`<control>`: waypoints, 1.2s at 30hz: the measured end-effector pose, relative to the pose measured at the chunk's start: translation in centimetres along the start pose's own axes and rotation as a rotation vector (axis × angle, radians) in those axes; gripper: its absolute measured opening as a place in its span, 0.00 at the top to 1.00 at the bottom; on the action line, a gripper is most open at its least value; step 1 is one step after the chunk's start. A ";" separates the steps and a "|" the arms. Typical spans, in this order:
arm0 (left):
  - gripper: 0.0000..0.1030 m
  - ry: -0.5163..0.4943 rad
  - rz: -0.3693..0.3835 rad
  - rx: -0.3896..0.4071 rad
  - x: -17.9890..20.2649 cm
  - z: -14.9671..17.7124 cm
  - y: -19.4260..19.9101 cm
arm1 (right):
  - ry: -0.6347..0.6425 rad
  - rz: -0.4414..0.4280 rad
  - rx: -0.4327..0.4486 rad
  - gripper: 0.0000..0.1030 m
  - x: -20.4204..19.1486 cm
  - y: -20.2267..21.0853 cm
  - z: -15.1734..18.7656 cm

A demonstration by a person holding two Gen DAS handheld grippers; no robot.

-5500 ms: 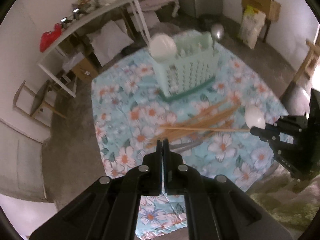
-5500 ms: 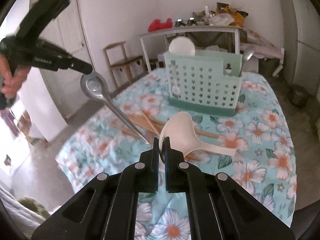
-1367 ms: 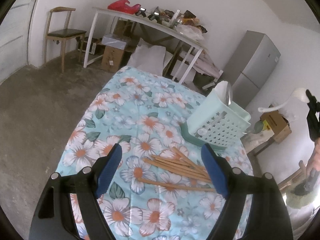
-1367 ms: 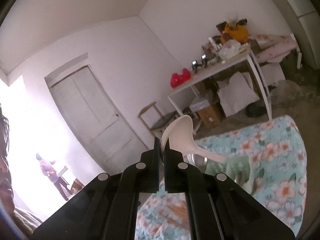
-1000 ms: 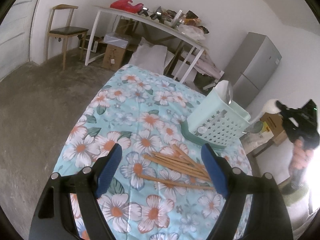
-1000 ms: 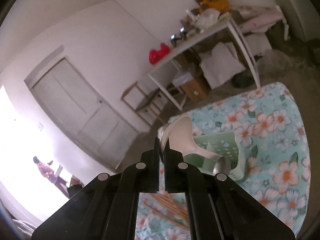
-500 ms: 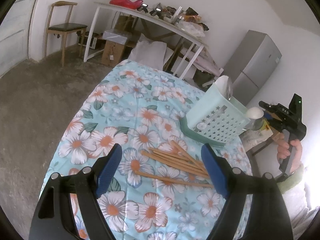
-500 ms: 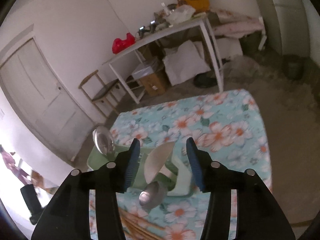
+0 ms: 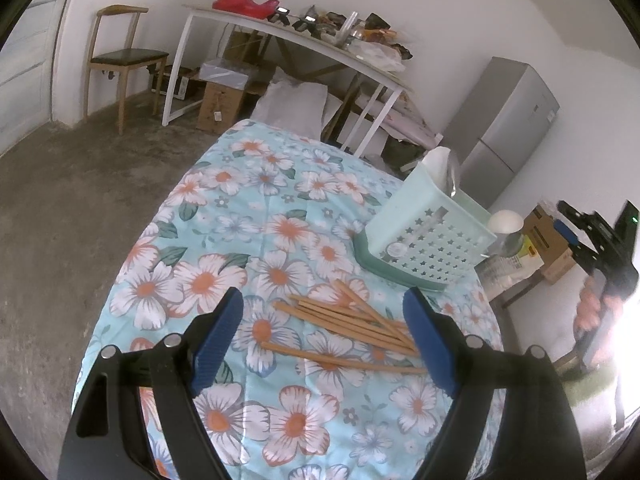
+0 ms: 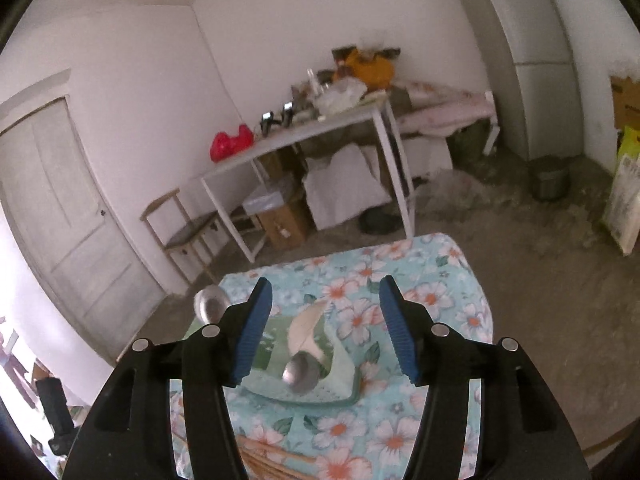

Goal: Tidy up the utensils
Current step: 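Move both tools over the wooden chopsticks on the tablecloth, then grasp one wooden chopstick with the left tool while the right tool grasps another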

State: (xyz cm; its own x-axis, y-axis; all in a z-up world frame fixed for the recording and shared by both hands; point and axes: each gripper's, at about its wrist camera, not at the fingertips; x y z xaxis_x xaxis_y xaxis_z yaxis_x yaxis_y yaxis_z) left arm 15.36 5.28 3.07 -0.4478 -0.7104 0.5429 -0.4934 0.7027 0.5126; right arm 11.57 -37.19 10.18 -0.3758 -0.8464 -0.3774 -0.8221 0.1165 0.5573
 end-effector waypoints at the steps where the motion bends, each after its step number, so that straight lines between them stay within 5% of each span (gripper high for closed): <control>1: 0.22 -0.002 0.000 -0.004 0.1 0.1 -0.1 | 0.006 -0.001 0.007 0.45 -0.2 0.5 0.3; 7: 0.22 -0.010 0.019 -0.039 0.7 0.4 -1.1 | 0.079 -0.019 -0.028 0.44 -2.2 3.1 5.7; 17: 0.22 -0.057 0.042 -0.161 2.3 2.9 -4.5 | 0.196 -0.017 -0.302 0.44 -5.2 1.4 17.1; 20: 0.26 -0.186 -0.002 -0.207 3.8 4.2 -5.5 | 0.192 -0.017 -0.335 0.44 -5.0 1.0 18.3; 28: 0.52 -0.799 -0.059 -0.385 9.6 8.9 -10.2 | 0.089 -0.007 -0.346 0.45 -2.5 1.2 17.8; 33: 0.68 -0.982 -0.064 -0.492 9.8 10.0 -13.4 | 0.050 -0.014 -0.348 0.46 -1.7 1.2 17.6; 36: 0.77 -1.003 -0.030 -0.536 9.5 10.1 -13.8 | 0.030 -0.020 -0.359 0.48 -1.5 1.1 17.7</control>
State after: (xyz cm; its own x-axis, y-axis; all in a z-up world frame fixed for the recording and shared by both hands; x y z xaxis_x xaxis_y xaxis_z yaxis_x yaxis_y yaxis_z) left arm 10.36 -11.55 -5.56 -0.9547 -0.2685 -0.1278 -0.2396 0.4396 0.8656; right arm 3.67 -26.54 -1.76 -0.3440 -0.8623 -0.3716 -0.6245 -0.0854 0.7764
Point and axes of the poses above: each gripper's, at about its wrist camera, not at the fingertips, and y roughly against the way its jaws point, x to its right, z to its underside, and after that the axes turned 12 degrees about z, right-handed
